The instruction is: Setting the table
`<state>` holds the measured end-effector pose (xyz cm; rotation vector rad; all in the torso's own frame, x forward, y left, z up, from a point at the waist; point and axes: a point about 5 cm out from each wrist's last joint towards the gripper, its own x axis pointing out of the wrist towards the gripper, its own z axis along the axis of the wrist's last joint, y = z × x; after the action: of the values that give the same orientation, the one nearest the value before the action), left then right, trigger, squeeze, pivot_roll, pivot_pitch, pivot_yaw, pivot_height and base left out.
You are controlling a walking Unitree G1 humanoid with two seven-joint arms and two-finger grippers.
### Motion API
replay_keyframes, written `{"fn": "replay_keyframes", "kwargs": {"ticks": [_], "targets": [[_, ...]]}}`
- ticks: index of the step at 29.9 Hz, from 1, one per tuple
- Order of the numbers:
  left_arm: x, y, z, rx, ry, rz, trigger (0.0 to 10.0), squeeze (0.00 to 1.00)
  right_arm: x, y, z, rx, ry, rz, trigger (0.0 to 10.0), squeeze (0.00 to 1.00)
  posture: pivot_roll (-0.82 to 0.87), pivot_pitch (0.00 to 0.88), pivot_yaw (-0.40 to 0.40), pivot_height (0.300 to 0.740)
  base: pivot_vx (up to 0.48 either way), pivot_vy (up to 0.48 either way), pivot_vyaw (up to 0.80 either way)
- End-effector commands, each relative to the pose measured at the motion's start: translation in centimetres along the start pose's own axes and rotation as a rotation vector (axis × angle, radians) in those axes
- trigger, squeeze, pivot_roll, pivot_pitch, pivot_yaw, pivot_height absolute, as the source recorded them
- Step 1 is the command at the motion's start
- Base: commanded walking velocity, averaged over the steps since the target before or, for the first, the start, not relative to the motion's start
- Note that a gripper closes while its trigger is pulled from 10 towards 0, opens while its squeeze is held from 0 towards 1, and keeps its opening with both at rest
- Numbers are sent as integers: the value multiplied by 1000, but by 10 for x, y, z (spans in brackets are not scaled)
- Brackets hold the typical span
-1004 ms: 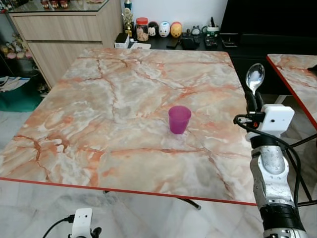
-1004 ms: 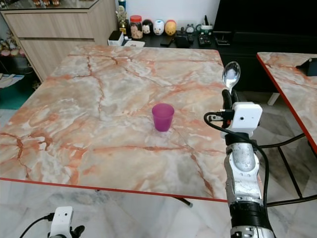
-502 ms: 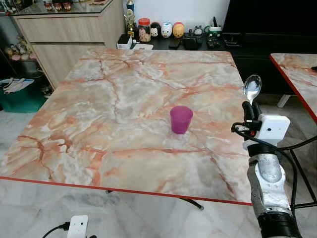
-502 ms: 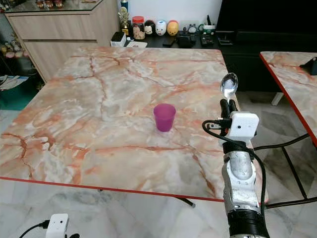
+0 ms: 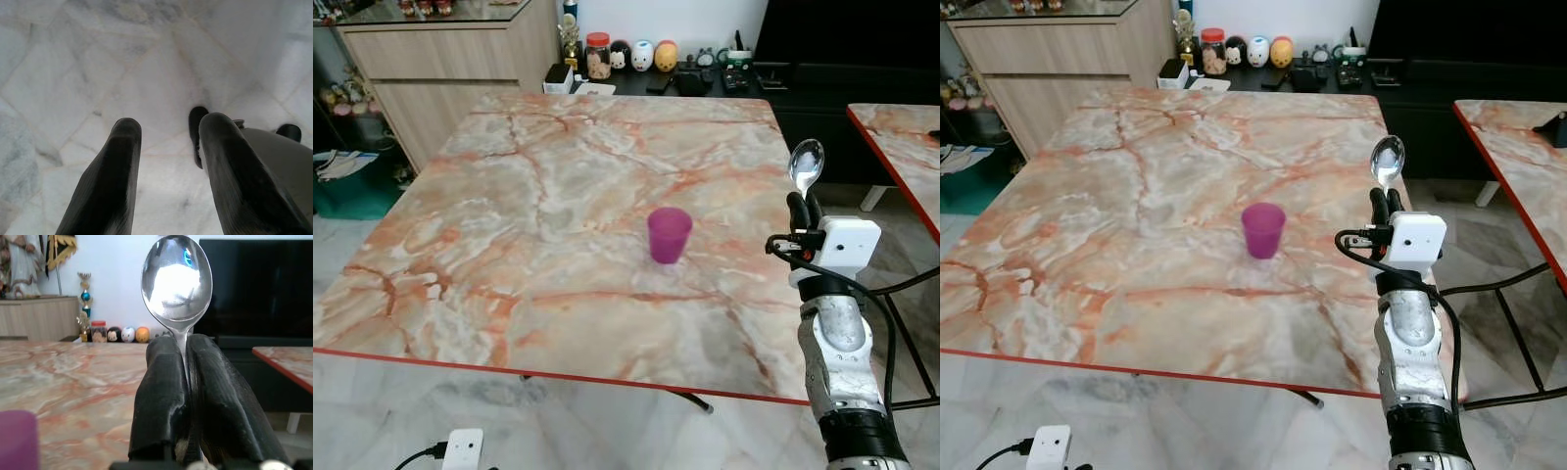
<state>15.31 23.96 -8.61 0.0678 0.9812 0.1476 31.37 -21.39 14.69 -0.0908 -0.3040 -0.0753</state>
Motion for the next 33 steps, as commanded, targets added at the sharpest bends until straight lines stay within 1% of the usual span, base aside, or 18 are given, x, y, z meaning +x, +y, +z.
{"fn": "replay_keyframes", "kwargs": {"ticks": [1, 8, 18, 24, 28, 29, 30, 33], "targets": [[-1, -1, -4, 2, 7, 1, 10000, 0, 1, -4, 5, -9, -16, -3, 10000, 0, -63, 0, -12, 740, 0, -296, 0], [-1, -1, -6, 3, 8, 0, 10000, 0, 4, 5, 6, 0, -20, 27, 10000, 0, -56, 0, -19, 740, 0, -307, 0], [-2, -2, -8, 21, 15, -12, 10000, 0, 6, 9, 7, 1, -27, 38, 10000, 0, -71, 0, -16, 740, 0, -306, 0], [-2, -3, -8, 31, 16, -16, 10000, 0, 5, 13, 7, -18, -28, 62, 10000, 0, -71, 0, -18, 740, 0, -303, 0], [-2, -3, -8, 37, 17, -18, 10000, 0, 5, 14, 7, -30, -35, 66, 10000, 0, -74, 0, -16, 740, 0, -299, 753], [-2, -3, -8, 38, 17, -19, 10000, 0, 4, 14, 5, -2, -25, 58, 10000, 0, -73, 0, -17, 740, 0, -300, 0], [-2, -3, -8, 40, 18, -21, 10000, 0, 4, 14, 5, 3, -23, 52, 10000, 0, -73, 0, -17, 740, 0, -300, 0], [-2, -3, -8, 41, 18, -22, 10000, 0, 6, 14, 6, -7, -27, 56, 10000, 0, -73, 0, -16, 740, 0, -298, 0]]}}
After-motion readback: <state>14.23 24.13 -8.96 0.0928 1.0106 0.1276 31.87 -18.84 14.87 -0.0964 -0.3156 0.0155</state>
